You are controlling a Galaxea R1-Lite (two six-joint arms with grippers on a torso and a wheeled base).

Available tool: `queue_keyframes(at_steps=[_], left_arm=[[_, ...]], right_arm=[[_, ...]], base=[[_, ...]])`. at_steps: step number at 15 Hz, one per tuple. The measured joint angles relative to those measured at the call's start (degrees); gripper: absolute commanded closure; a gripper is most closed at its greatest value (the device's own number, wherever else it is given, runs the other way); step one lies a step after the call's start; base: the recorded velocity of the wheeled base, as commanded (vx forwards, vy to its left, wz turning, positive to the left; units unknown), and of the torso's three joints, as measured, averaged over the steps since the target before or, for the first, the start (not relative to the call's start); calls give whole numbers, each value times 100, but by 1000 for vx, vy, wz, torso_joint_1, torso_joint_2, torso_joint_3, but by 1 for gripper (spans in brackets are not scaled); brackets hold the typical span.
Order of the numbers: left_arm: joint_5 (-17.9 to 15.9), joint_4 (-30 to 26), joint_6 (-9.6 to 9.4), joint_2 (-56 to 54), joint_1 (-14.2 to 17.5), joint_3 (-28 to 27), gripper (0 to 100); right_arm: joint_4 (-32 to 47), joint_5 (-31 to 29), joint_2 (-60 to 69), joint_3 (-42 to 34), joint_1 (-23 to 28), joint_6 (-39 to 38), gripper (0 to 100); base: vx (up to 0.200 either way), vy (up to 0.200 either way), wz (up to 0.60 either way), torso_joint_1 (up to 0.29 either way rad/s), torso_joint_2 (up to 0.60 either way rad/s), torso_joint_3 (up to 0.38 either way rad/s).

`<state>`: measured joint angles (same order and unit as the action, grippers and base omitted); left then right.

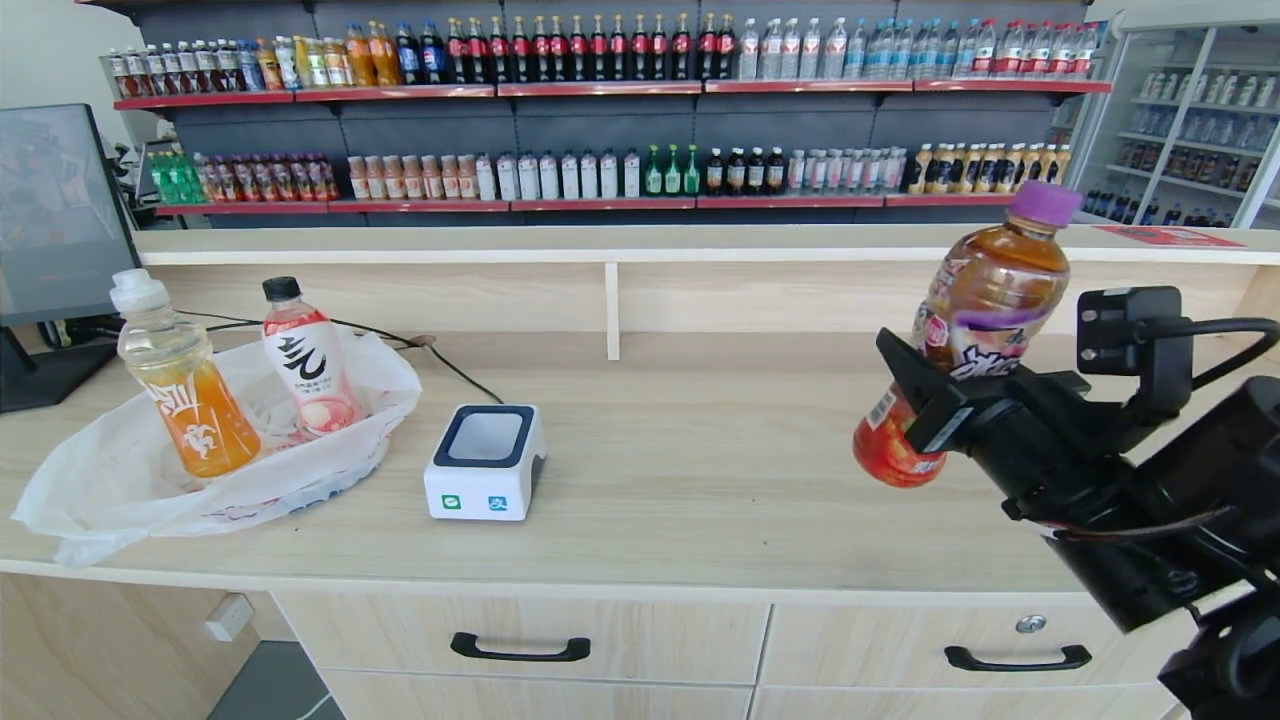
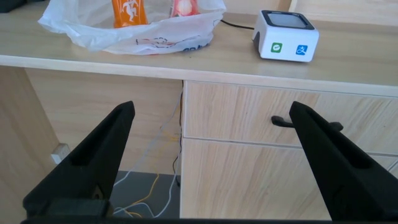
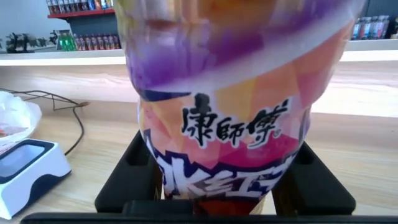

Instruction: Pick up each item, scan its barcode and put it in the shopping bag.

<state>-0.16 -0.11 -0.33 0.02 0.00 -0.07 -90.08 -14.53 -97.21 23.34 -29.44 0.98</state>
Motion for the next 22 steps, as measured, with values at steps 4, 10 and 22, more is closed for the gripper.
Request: queue_keyframes(at_steps=[4,10,22], left_arm=[[-2,1,-2,0,0,0,0],[-2,1,-2,0,0,-2,0],[-2,1,0,0,0,-2,0]], right_arm=[[11,15,669,-706,-121,13,100],[22,822,1052,-1261,-462,-138,100],[6,3617,661,523,-586,-3485,100]], base=[[0,0,0,0,0,0],[0,0,0,0,0,0],[0,0,0,0,0,0]])
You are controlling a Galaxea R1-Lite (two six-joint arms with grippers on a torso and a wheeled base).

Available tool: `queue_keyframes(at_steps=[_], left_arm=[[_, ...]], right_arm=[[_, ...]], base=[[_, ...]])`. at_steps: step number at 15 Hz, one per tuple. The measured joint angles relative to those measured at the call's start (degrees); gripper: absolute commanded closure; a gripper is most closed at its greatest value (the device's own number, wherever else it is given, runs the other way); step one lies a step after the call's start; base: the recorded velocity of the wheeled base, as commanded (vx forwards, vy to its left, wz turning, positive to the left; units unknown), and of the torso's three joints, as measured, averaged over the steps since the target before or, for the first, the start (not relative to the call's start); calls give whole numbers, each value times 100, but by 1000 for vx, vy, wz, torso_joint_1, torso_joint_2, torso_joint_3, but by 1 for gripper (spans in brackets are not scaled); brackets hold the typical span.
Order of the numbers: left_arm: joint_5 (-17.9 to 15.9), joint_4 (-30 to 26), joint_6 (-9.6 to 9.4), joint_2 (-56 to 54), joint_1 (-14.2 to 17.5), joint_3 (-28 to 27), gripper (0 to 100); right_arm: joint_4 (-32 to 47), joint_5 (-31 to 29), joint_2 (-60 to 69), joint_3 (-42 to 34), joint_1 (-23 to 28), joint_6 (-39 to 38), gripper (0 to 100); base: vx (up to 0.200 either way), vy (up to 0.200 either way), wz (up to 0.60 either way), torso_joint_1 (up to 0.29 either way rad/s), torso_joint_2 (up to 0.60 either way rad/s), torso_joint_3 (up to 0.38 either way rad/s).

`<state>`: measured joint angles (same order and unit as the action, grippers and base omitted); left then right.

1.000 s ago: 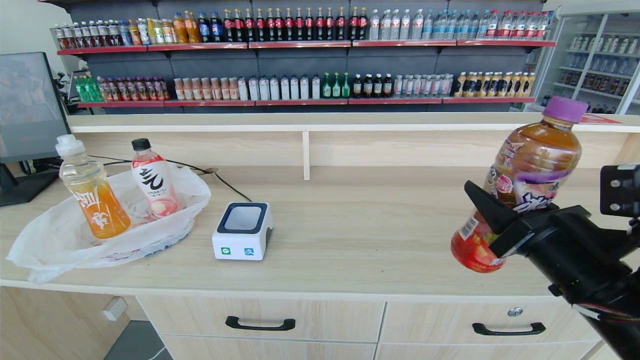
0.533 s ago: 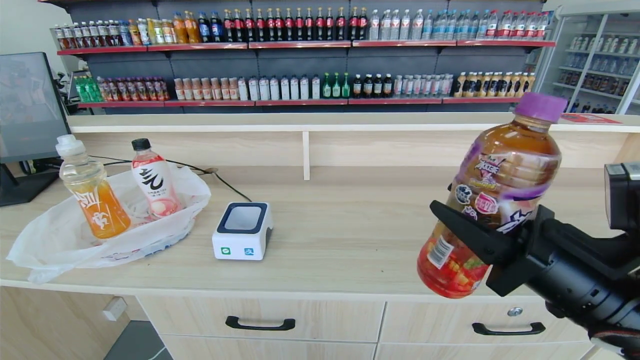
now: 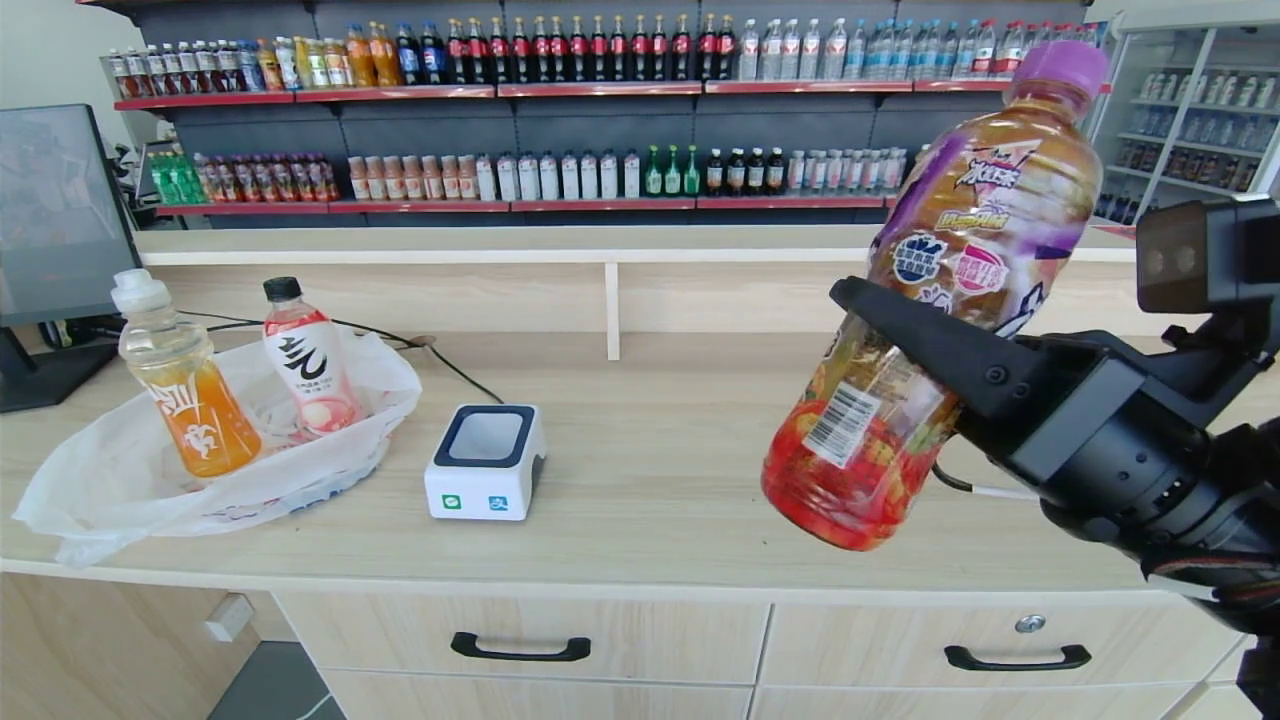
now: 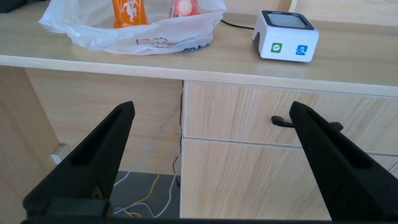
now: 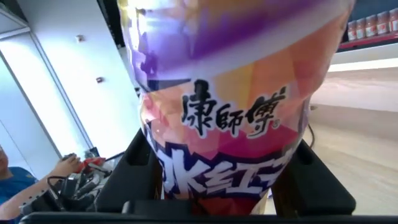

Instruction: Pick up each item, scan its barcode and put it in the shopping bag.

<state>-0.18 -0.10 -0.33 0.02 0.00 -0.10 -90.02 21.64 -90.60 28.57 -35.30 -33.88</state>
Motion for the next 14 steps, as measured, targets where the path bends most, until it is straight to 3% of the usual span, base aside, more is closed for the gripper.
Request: queue_keyframes(at_steps=[3,8,14], left_arm=[[2,0,0,0,0,0,0],[0,0,0,0,0,0,0],[0,0,0,0,0,0,0]], right_arm=[[10,-5,6,52,-258,-182,100],[5,0,149,45,-1165,-191,100],[10,0,190,204,-1547,-197,100]], base=[[0,0,0,0,0,0],[0,0,0,0,0,0],[0,0,0,0,0,0]])
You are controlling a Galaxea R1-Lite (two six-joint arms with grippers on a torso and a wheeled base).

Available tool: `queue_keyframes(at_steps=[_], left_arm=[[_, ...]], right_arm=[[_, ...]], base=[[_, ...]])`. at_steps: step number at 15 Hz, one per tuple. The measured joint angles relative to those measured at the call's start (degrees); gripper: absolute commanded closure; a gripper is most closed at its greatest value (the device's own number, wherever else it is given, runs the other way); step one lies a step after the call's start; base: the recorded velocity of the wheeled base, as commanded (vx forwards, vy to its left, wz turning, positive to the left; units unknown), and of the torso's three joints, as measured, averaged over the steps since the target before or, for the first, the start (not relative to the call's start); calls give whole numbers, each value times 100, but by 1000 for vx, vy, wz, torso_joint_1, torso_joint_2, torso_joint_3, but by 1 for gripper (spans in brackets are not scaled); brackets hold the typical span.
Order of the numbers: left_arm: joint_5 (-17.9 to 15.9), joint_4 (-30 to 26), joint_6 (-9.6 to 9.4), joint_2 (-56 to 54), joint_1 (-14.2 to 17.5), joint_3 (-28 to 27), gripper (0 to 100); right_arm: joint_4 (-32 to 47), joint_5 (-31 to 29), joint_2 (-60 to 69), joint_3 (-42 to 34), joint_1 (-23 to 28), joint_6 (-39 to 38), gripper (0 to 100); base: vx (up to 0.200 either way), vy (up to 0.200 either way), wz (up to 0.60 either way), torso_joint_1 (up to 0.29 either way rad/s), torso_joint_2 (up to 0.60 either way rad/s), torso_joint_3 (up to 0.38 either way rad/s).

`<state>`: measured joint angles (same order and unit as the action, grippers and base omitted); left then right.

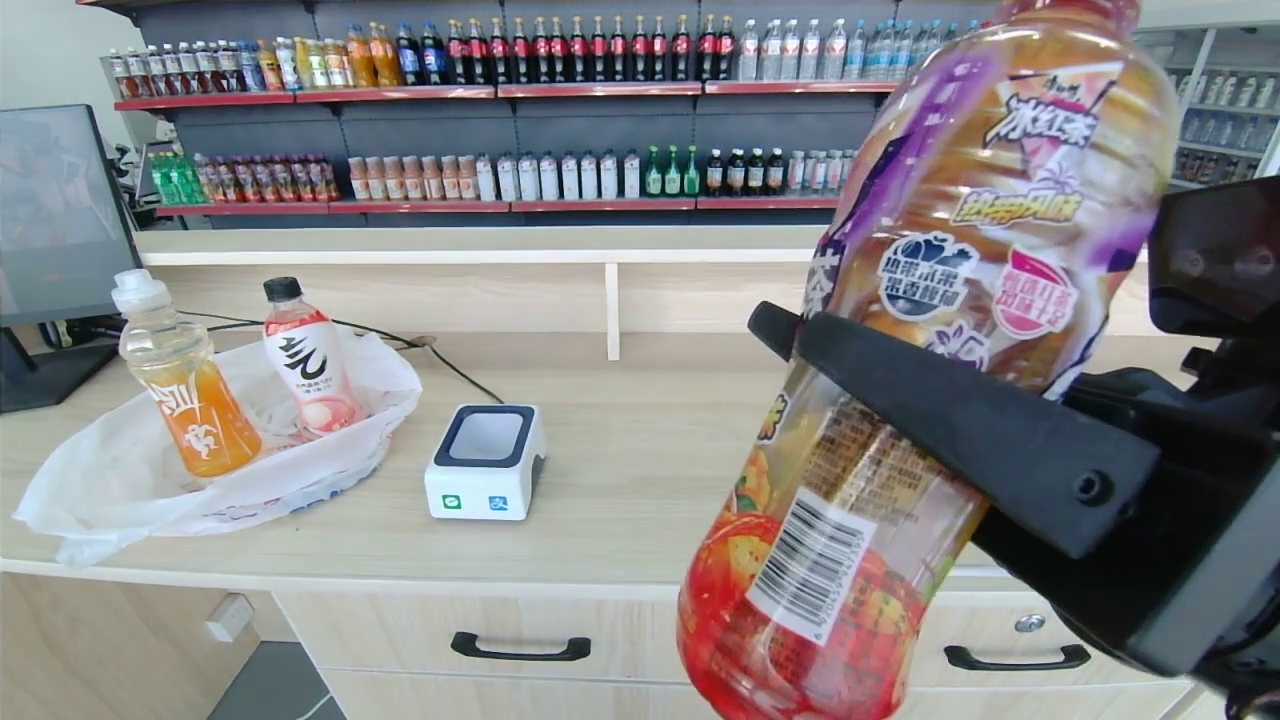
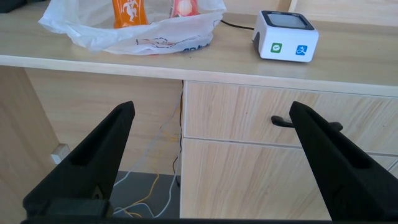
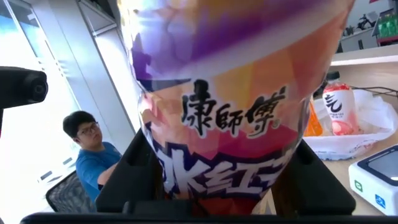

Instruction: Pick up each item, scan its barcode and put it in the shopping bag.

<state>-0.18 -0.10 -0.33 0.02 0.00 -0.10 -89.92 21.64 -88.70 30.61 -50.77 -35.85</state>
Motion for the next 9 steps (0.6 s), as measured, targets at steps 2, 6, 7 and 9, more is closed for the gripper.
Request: queue_keyframes(at_steps=[2,6,7,9], left_arm=[[2,0,-2,0,0,0,0],[2,0,0,0,0,0,0],[2,0,0,0,0,0,0],[2,0,-2,0,0,0,0]], right_arm=[[-2,-5,46,41,-11,-11,100],[-2,-2,286,20,-21,-257,100],[-10,-2,325,30,-21,-260,100],[-5,-5,373,17,-16,-257,100]], base=[[0,0,0,0,0,0],[0,0,0,0,0,0],[0,0,0,0,0,0],[0,0,0,0,0,0]])
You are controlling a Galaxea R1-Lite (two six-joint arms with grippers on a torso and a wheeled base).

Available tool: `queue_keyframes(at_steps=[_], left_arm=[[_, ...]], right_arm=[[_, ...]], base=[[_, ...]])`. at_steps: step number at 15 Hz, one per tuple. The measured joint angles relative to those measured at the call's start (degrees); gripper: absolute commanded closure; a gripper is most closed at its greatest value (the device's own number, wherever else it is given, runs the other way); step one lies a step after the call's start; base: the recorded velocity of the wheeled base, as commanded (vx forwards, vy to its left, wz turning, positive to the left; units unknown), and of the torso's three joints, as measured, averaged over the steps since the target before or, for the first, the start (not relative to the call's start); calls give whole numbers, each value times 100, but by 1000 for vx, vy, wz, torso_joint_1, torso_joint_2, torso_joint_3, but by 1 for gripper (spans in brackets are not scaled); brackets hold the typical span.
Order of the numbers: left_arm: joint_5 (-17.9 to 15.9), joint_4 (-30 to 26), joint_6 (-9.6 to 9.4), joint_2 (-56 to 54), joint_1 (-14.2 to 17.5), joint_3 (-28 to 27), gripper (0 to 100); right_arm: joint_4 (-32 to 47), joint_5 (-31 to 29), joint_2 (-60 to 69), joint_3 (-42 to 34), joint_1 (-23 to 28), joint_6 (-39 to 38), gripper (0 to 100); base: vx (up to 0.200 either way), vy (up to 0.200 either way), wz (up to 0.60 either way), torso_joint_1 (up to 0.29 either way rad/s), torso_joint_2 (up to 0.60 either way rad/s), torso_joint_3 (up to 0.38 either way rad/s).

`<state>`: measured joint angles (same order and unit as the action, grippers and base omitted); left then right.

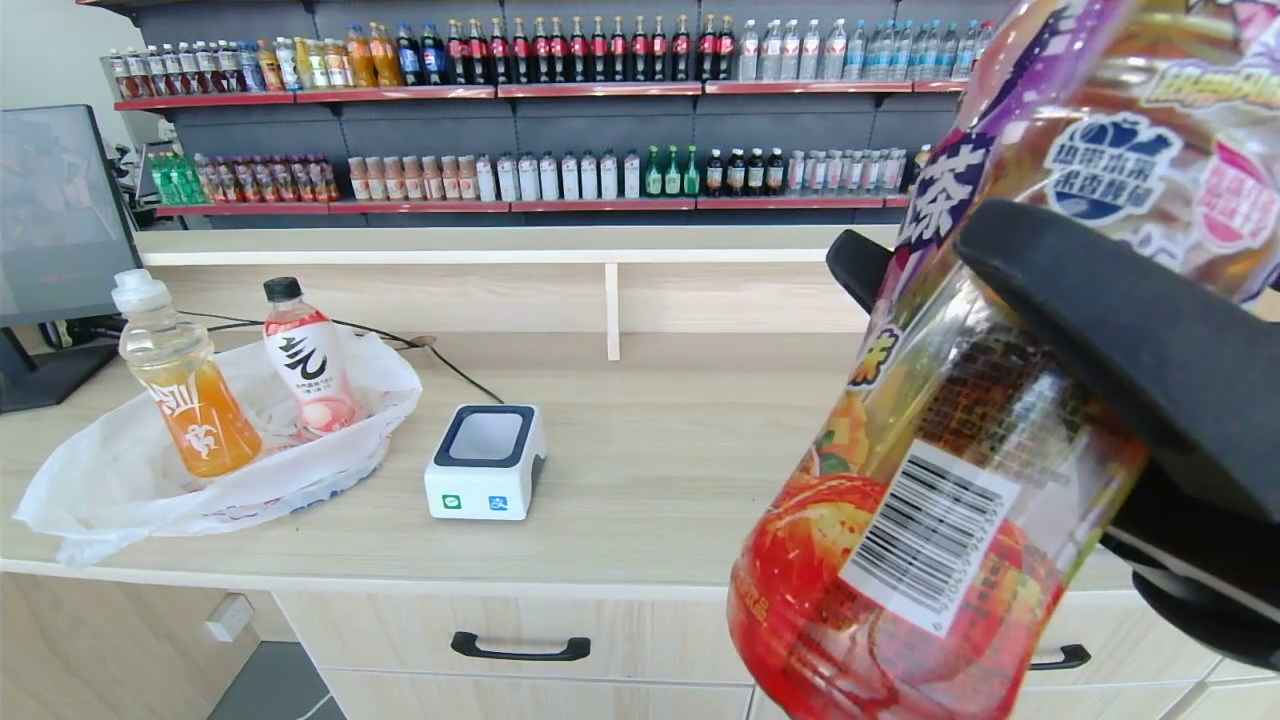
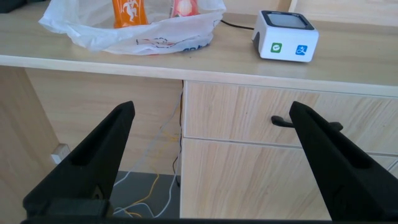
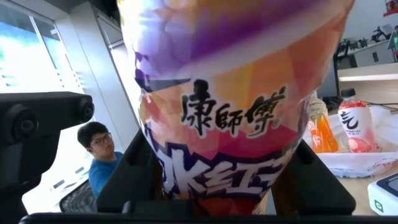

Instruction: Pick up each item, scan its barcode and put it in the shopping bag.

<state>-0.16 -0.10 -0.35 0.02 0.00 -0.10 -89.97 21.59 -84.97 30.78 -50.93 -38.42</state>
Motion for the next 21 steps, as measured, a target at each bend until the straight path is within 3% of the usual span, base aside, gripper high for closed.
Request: queue_keyframes(at_steps=[21], left_arm=[[-2,0,2,0,0,0,0]], right_arm=[[2,0,234,-215,16,318,100]], base=[[0,0,0,0,0,0]])
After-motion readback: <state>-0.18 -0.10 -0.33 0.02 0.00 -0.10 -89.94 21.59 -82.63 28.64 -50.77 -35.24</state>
